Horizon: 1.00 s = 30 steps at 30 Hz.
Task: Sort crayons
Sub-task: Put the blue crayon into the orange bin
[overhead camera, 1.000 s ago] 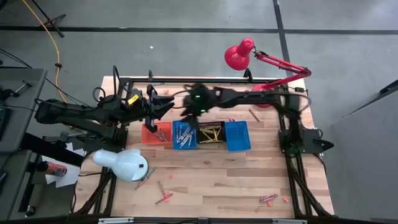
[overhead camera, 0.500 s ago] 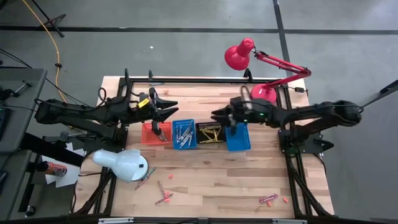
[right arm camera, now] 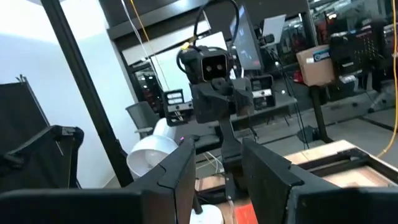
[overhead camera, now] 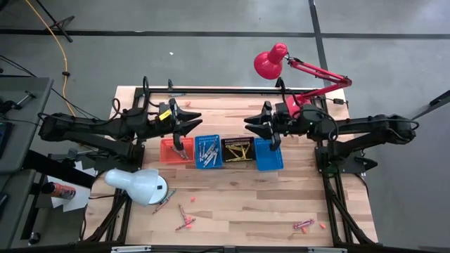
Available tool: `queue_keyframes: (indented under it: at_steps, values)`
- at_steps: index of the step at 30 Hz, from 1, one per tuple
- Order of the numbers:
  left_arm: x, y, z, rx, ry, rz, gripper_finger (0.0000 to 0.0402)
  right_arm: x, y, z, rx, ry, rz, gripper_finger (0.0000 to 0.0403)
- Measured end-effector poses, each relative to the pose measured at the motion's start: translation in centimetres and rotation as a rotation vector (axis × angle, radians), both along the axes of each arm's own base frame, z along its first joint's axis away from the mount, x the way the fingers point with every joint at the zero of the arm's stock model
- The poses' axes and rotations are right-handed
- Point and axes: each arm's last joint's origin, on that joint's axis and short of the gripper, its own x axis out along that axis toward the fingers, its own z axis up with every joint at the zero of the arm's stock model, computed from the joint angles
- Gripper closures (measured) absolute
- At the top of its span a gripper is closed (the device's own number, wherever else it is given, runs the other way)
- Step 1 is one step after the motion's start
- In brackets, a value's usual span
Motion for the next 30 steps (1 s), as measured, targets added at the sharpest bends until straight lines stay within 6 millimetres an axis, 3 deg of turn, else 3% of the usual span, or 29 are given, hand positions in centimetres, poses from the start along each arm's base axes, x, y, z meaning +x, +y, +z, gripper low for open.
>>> queue_keyframes:
  at_steps: [7,11,16,19,25,30]
  values:
    - [0.0,0.0,-0.1,-0.063,-0.005,0.006,0.0300,0.1,0.0,-0.3,0.002,0.036,0.003,0.0281]
    - [0.6,1.5,-1.1,-0.265,0.033,0.227,0.0300,0.1,0.0,-0.4,0.003,0.043,0.003,0.0281]
    - [0.2,6.7,-1.3,-0.433,0.361,0.547,0.0300,0.1,-0.1,-0.5,0.031,0.050,-0.011,0.0281]
    - [-1.0,10.3,-2.8,-0.555,0.592,0.727,0.0300,0.1,-0.1,-0.6,0.040,0.067,-0.011,0.0281]
    - [-2.8,15.6,-7.5,-0.886,0.743,0.953,0.0300,0.2,-0.3,-1.1,0.098,0.112,-0.064,0.0281]
    - [-2.9,18.6,-10.6,-0.953,0.842,1.050,0.0300,0.2,-0.3,-1.2,0.105,0.124,-0.065,0.0281]
